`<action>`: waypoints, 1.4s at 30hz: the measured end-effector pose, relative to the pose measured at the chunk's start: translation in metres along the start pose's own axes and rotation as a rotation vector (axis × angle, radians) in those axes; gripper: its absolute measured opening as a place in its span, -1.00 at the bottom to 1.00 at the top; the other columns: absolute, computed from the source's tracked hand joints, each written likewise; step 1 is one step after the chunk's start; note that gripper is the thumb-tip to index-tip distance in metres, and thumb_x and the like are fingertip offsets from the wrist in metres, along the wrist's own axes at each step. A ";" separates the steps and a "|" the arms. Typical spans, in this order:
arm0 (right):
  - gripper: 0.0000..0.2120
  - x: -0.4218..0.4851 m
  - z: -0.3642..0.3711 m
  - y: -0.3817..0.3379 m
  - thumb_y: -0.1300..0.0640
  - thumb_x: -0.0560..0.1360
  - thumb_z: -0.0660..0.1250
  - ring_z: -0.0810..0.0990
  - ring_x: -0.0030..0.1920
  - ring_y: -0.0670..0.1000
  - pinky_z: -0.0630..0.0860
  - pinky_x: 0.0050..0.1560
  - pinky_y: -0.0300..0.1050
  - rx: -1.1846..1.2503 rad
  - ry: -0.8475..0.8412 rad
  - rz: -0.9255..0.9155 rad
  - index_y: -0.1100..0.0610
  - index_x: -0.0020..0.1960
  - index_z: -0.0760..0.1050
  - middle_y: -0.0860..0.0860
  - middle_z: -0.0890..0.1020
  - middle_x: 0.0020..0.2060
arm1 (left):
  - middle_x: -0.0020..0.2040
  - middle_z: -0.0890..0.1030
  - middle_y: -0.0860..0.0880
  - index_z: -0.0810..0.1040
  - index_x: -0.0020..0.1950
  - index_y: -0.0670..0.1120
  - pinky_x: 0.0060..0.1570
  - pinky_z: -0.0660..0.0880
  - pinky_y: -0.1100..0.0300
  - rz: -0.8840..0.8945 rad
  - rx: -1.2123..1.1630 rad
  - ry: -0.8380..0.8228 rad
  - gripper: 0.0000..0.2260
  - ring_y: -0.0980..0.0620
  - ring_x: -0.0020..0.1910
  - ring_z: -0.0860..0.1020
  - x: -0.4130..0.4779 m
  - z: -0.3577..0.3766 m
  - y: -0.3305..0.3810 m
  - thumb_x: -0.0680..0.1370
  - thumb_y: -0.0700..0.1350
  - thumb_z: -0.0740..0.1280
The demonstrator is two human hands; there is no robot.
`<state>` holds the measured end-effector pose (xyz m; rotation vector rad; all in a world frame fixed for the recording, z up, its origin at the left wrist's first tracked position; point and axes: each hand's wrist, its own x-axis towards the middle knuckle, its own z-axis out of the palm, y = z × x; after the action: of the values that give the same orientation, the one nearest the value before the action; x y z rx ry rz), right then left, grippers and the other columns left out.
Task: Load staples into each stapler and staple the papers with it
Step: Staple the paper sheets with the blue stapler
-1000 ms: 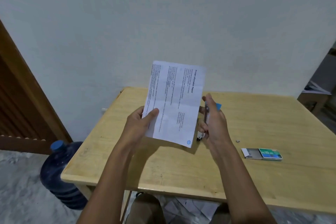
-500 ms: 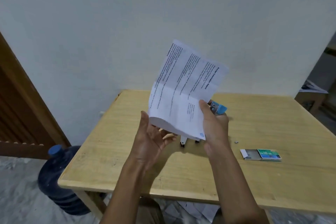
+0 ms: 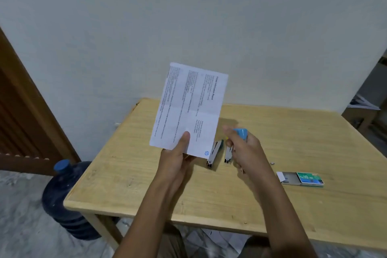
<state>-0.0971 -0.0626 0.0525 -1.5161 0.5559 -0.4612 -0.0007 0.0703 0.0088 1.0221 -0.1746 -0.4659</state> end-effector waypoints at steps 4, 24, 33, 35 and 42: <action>-0.78 -0.005 0.002 0.013 -0.11 0.49 0.42 0.46 -0.30 -0.05 0.37 -0.25 -0.17 -0.186 -0.110 0.007 0.03 -0.02 0.62 0.02 0.58 -0.23 | 0.17 0.68 -0.07 0.50 0.34 -0.04 0.03 0.60 0.01 -0.021 -0.128 0.039 -0.69 -0.08 0.18 0.63 0.003 -0.003 -0.003 0.59 -0.16 0.34; -0.57 -0.002 0.021 0.039 -0.30 0.43 0.26 0.22 -0.57 -0.06 0.19 -0.47 -0.16 0.074 -0.131 0.140 0.09 -0.11 0.47 0.04 0.40 -0.32 | 0.07 0.68 -0.11 0.53 0.32 -0.14 -0.31 0.52 0.25 0.012 -0.024 0.007 -0.67 0.07 -0.28 0.60 0.012 -0.008 -0.015 0.56 -0.17 0.39; -0.64 -0.007 0.047 0.049 -0.26 0.52 0.19 0.39 -0.44 -0.02 0.34 -0.30 -0.06 -0.029 -0.177 0.038 0.05 -0.04 0.39 0.06 0.43 -0.43 | 0.14 0.68 -0.16 0.57 0.28 -0.16 -0.11 0.55 0.16 -0.006 -0.061 -0.010 -0.68 -0.04 -0.07 0.65 0.008 -0.011 -0.015 0.55 -0.12 0.41; -0.72 -0.007 0.050 0.051 -0.23 0.57 0.18 0.41 -0.40 -0.03 0.36 -0.26 -0.06 -0.047 -0.163 -0.007 -0.02 -0.04 0.40 0.04 0.45 -0.43 | 0.15 0.68 -0.14 0.57 0.28 -0.15 -0.04 0.55 0.12 0.008 -0.060 -0.024 -0.69 -0.07 -0.01 0.67 0.007 -0.011 -0.015 0.56 -0.13 0.41; -0.77 -0.001 0.052 0.048 -0.12 0.61 0.21 0.45 -0.42 -0.02 0.38 -0.34 -0.12 0.089 -0.057 -0.036 0.01 -0.02 0.51 0.05 0.52 -0.43 | 0.07 0.69 -0.10 0.57 0.27 -0.15 -0.27 0.50 0.23 0.026 -0.053 -0.025 -0.70 0.09 -0.27 0.56 0.007 -0.009 -0.015 0.55 -0.14 0.40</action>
<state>-0.0690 -0.0201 0.0030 -1.4511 0.4586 -0.4630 0.0050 0.0679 -0.0092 0.9615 -0.1967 -0.4579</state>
